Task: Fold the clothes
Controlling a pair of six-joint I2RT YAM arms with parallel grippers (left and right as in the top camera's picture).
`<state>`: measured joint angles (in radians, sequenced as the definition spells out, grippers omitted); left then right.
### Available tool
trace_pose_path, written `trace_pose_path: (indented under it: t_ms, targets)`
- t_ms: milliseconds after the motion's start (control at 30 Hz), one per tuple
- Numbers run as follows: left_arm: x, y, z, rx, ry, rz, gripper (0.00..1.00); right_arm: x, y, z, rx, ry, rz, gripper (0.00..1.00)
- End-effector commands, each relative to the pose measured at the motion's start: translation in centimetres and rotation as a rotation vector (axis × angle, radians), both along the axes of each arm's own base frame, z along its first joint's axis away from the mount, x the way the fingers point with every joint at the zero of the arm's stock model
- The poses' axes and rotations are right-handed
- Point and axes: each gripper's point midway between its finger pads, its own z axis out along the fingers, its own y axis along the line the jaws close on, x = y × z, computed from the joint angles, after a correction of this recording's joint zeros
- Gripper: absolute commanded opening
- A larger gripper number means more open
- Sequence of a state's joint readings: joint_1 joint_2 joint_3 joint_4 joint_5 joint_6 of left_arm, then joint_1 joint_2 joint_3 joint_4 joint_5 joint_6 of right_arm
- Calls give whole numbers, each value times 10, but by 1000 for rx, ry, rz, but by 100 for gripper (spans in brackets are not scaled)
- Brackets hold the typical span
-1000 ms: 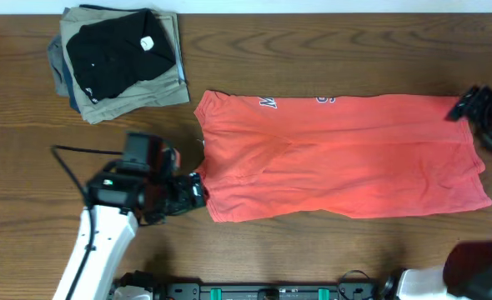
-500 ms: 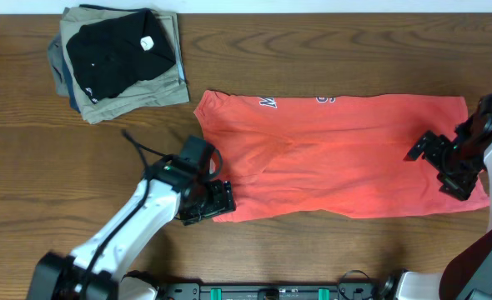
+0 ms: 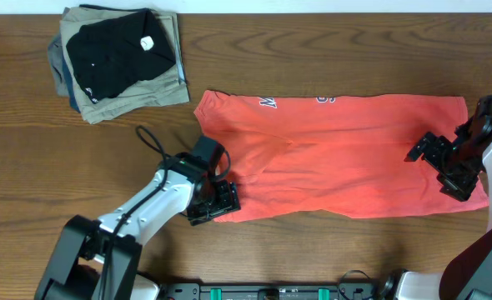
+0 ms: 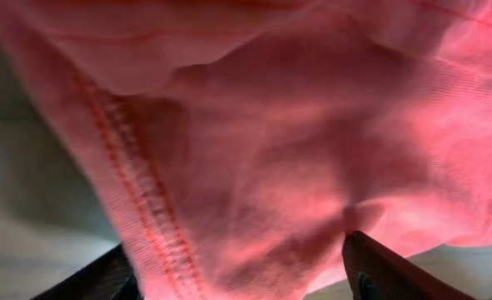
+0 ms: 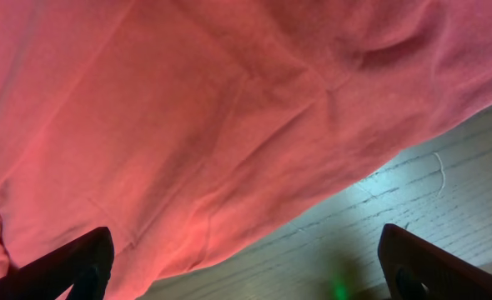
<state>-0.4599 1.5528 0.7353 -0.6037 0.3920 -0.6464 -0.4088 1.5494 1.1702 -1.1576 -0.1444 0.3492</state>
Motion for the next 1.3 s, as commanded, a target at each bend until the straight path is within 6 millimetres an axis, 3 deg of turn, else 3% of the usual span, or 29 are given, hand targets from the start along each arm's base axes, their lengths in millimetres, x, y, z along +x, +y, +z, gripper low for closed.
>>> trace_pose_path:
  t_ms: [0,100,200,400,567,733,933,1100,1267]
  targets:
    - [-3,4,-9,45,15,6,68,-2,-5,-1,-20,11,-21,99]
    - [-2,5,-10,54,9,7,44,-3,-7,-1,-37,18,-22,99]
    - [-1,4,-9,50,6,7,6,-3,-8,-1,-38,17,-24,99]
    - [5,1,13,29,-32,-3,6,1,-11,-1,-50,1,-35,99]
    - [19,1,37,18,-144,-10,6,-19,-48,-1,-230,98,-270,99]
    - [19,14,39,85,-168,-1,6,-30,-69,0,-264,111,-358,99]
    - [16,25,37,127,-149,11,6,-56,-92,-5,-221,142,-507,99]
    - [16,30,36,133,-137,27,6,-83,-99,-28,-145,168,-628,99]
    - [15,30,36,135,-135,26,6,-104,-101,-63,-116,166,-707,99]
